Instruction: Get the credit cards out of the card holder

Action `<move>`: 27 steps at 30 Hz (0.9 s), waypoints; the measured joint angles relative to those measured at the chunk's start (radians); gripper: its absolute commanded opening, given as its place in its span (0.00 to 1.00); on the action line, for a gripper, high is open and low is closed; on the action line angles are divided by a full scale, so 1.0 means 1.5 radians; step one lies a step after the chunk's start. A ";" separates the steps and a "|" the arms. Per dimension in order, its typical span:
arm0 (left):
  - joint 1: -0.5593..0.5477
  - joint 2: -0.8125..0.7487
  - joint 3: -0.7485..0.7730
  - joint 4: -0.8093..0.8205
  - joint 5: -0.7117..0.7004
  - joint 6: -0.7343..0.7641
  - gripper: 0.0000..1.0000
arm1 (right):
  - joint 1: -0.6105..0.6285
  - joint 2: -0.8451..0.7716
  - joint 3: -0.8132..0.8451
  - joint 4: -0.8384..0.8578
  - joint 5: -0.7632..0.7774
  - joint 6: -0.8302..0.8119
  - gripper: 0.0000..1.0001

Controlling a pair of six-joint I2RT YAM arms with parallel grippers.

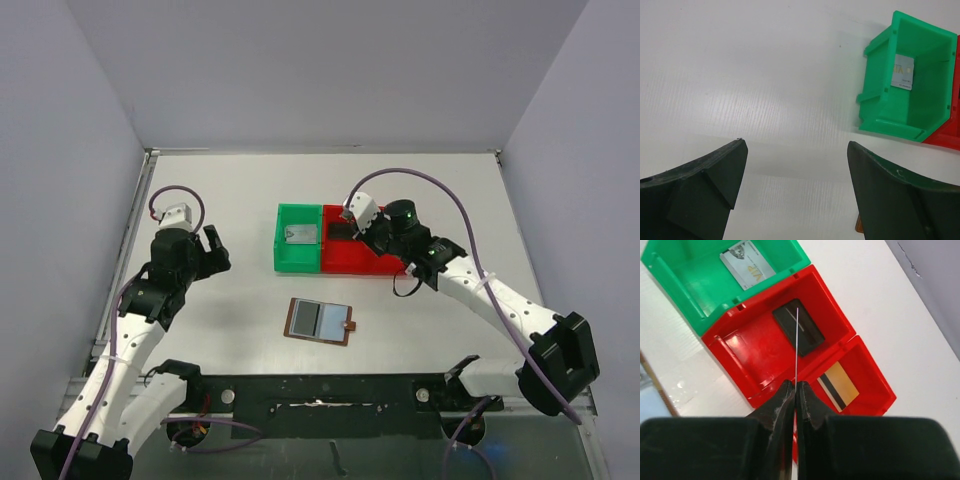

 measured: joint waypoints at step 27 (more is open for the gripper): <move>0.003 -0.010 -0.005 0.015 0.025 0.014 0.82 | -0.022 0.217 0.152 -0.090 -0.045 -0.232 0.00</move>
